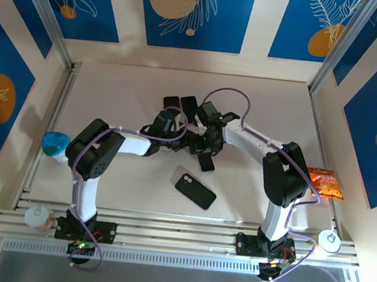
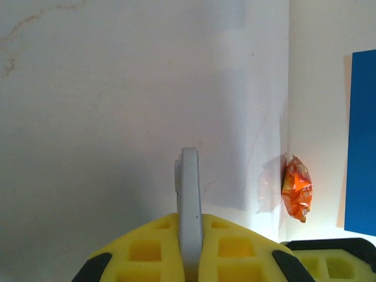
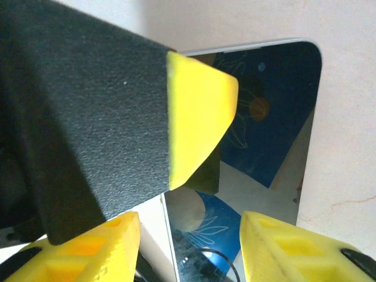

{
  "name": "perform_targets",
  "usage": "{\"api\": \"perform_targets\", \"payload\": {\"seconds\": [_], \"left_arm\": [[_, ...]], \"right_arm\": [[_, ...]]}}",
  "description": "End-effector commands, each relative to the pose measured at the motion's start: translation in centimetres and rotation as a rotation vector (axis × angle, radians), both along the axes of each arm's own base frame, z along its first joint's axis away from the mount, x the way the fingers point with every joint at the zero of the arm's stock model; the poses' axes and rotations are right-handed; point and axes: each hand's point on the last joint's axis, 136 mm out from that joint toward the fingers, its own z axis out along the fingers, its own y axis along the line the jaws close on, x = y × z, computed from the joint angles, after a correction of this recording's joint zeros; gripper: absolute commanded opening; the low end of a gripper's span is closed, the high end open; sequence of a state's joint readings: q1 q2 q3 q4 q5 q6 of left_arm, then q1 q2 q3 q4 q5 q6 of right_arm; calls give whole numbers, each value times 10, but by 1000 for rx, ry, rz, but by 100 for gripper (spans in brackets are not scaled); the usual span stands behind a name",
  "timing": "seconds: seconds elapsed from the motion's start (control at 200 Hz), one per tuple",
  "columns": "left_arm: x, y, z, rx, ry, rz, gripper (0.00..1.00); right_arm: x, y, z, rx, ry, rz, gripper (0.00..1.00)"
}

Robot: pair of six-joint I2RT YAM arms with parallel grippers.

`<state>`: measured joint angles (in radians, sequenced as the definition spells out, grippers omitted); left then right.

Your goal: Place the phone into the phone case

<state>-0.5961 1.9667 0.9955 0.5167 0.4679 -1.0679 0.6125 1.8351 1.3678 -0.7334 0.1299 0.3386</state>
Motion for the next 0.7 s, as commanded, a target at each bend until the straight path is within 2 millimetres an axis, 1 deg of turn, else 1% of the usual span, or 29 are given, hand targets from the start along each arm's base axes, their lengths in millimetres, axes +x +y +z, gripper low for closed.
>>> {"api": "perform_targets", "payload": {"seconds": [0.0,0.085,0.165,0.31,0.37,0.48,0.63,0.695], "left_arm": [[2,-5,13,-36,-43,-3,0],[4,-3,22,-38,-68,12,0],[6,0,36,-53,-106,35,0],[13,8,74,-103,-191,105,0],[15,12,90,-120,-230,141,0],[18,19,119,-134,-297,206,0],[15,23,159,-171,-395,311,0],[12,24,172,-192,-421,357,0]], "right_arm": [[-5,-4,10,37,3,-28,54],[-10,-11,13,82,16,-73,59],[-17,-17,19,180,41,-145,62],[-28,-30,25,387,92,-306,68],[-31,-33,28,483,107,-365,72],[-29,-36,39,661,107,-448,78],[-14,-43,59,886,51,-541,83],[-8,-46,67,954,19,-557,84]]}}
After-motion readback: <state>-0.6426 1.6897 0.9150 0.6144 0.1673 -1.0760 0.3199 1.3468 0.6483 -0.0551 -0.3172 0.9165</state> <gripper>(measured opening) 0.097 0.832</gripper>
